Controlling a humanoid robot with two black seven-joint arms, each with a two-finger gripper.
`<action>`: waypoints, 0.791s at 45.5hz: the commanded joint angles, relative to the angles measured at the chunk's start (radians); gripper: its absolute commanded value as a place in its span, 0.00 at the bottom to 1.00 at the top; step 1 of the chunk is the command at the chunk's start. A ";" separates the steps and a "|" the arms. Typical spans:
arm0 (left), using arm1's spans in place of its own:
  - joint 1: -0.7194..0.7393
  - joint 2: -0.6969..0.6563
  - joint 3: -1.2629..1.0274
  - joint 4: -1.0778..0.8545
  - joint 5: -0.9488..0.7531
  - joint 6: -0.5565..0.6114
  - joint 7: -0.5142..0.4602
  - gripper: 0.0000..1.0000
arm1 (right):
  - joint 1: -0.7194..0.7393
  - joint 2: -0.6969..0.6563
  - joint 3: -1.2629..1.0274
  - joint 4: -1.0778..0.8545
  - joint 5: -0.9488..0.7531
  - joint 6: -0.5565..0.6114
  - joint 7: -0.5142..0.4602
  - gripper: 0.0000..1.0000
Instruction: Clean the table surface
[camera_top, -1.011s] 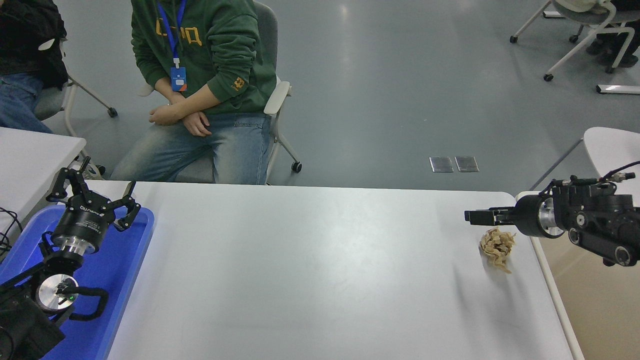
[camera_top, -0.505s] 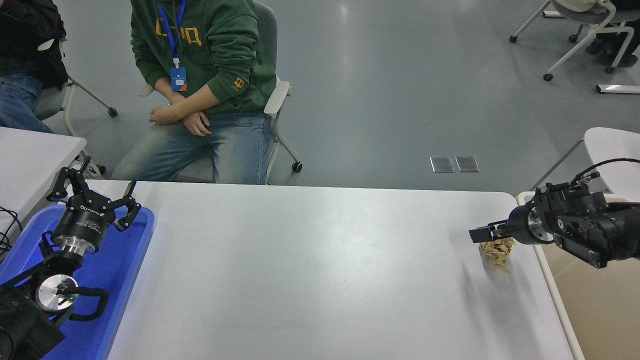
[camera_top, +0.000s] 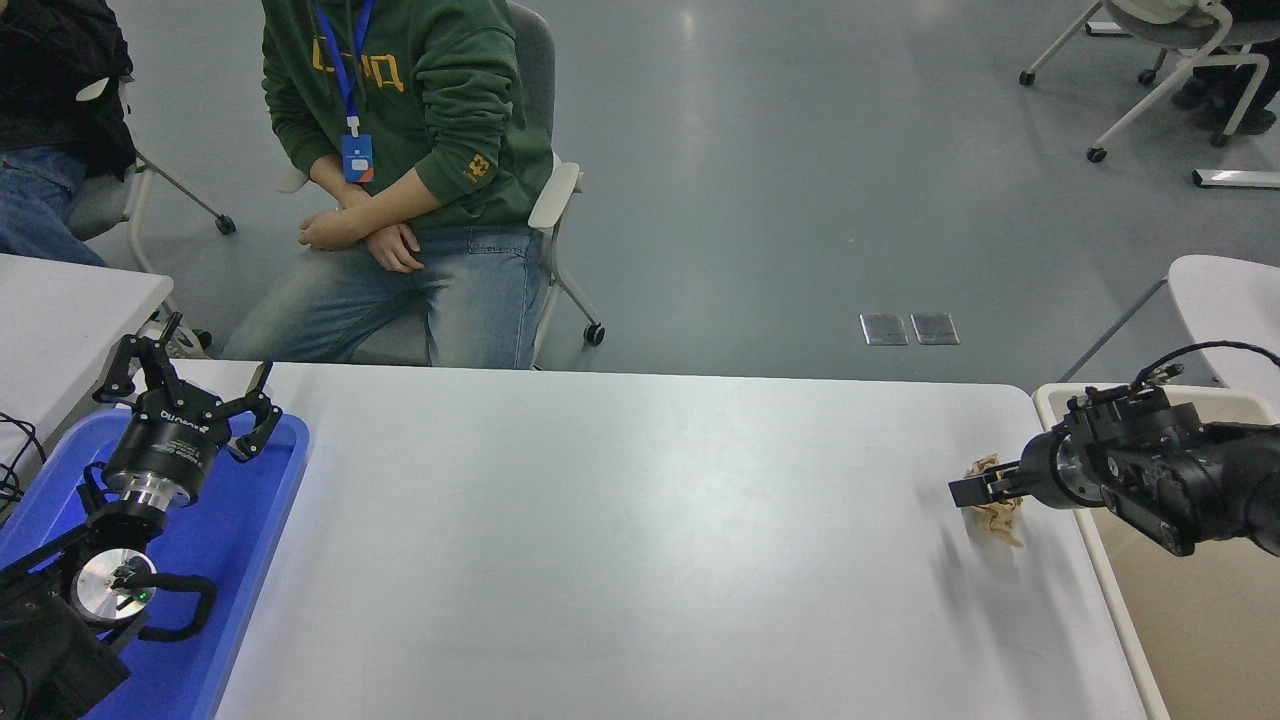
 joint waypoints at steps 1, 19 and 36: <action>0.001 0.000 0.000 0.000 0.000 0.000 0.000 1.00 | -0.033 0.046 0.003 -0.074 0.004 0.022 0.001 0.99; 0.000 0.000 0.000 0.000 0.000 0.000 0.000 1.00 | -0.058 0.075 0.000 -0.102 0.016 0.025 0.001 0.90; 0.000 0.000 0.000 0.000 0.000 0.000 0.000 1.00 | -0.085 0.112 -0.005 -0.179 0.008 0.034 0.004 0.71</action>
